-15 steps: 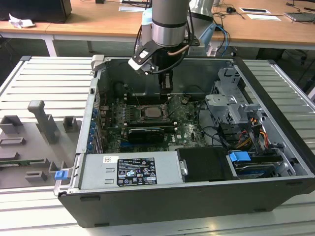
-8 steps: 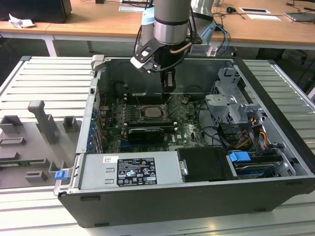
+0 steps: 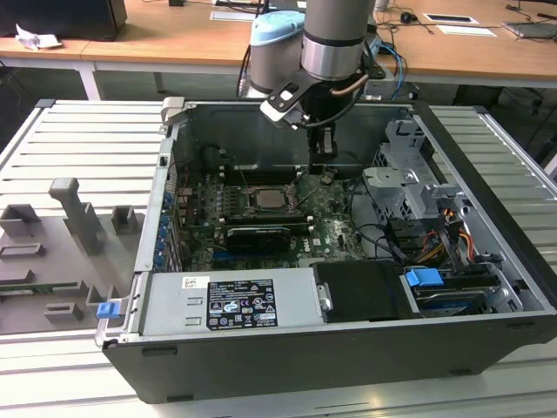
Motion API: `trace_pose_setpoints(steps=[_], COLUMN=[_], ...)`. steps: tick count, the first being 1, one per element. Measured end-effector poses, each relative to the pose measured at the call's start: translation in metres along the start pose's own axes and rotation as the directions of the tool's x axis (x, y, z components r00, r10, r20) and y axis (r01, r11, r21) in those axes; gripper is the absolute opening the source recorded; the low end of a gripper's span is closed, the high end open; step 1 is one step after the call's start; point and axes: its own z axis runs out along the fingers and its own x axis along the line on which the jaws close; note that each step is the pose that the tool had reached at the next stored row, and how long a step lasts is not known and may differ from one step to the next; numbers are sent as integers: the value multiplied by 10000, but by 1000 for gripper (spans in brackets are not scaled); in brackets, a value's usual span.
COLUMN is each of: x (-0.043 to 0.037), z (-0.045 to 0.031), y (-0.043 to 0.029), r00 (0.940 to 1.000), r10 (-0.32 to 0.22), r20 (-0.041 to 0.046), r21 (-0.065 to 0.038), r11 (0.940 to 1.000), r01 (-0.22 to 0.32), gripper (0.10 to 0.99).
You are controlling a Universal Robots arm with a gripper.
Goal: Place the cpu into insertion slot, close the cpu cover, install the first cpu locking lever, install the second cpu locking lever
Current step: 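Close the cpu cover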
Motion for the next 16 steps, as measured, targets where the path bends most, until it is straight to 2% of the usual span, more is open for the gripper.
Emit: trace_pose_setpoints(steps=[4,7,10,16], x=[2,2,2,-1], z=[13,61,140,145], y=[142,180,166,2], r00=[10000,10000,10000,10000], r10=[-1,-1,0,0], r20=[-1,0,0,0], r21=[0,0,0,0], r11=[10000,10000,10000,10000], r01=[1,1,0,0], gripper=[106,106,106,106])
